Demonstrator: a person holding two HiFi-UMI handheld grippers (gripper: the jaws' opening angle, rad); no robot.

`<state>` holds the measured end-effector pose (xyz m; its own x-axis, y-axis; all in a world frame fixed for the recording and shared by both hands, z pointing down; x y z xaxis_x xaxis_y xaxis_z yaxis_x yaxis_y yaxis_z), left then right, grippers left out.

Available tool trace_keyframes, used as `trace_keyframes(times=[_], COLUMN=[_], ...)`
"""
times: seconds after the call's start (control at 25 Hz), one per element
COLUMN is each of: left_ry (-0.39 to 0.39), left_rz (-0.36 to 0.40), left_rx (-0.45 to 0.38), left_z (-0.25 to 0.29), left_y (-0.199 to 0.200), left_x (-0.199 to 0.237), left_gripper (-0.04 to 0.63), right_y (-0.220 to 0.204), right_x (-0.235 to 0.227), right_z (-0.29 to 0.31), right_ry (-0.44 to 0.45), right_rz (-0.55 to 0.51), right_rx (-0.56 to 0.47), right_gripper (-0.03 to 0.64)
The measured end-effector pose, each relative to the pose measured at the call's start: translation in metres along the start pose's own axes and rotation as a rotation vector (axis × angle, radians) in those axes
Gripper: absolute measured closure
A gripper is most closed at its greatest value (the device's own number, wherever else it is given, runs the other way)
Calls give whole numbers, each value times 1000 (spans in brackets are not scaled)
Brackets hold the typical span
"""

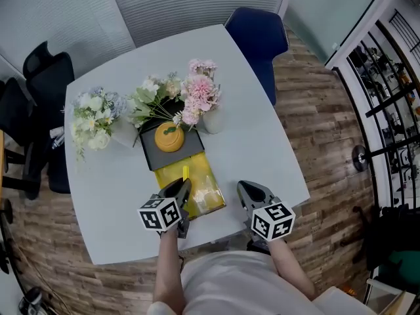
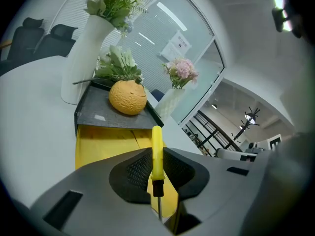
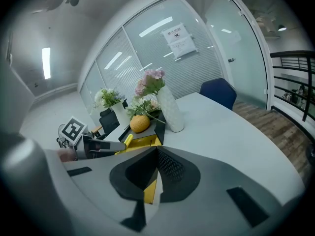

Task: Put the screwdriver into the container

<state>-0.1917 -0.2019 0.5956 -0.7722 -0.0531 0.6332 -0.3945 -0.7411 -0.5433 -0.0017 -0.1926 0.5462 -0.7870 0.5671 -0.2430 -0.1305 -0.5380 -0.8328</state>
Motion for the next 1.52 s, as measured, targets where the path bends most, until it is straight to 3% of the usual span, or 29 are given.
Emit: trace_keyframes(times=[0.48, 0.76, 1.2, 1.52], left_ry=[84, 173, 238, 245], left_rz=[25, 60, 127, 134], left_rx=[117, 180, 242, 243], left_z=[36, 46, 54, 55], left_y=[-14, -21, -29, -29], left_x=[20, 36, 39, 40], left_gripper=[528, 528, 526, 525], right_y=[-9, -12, -14, -14], right_x=[-23, -29, -35, -40], right_z=[21, 30, 33, 26], right_ry=[-8, -3, 2, -9], right_rz=[28, 29, 26, 28], right_rx=[50, 75, 89, 79], right_gripper=[601, 601, 601, 601])
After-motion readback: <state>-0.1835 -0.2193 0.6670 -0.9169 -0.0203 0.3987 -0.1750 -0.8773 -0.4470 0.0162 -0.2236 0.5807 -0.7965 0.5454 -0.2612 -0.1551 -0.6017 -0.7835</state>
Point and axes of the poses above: the fingertips, and each gripper's own axes: z forward along the fingers, x to its left, y out of its top, the point moved 2 cm from there along -z, backward along the fingers, and after that the axes turned 9 degrees about -z, right-handed, at the moved point
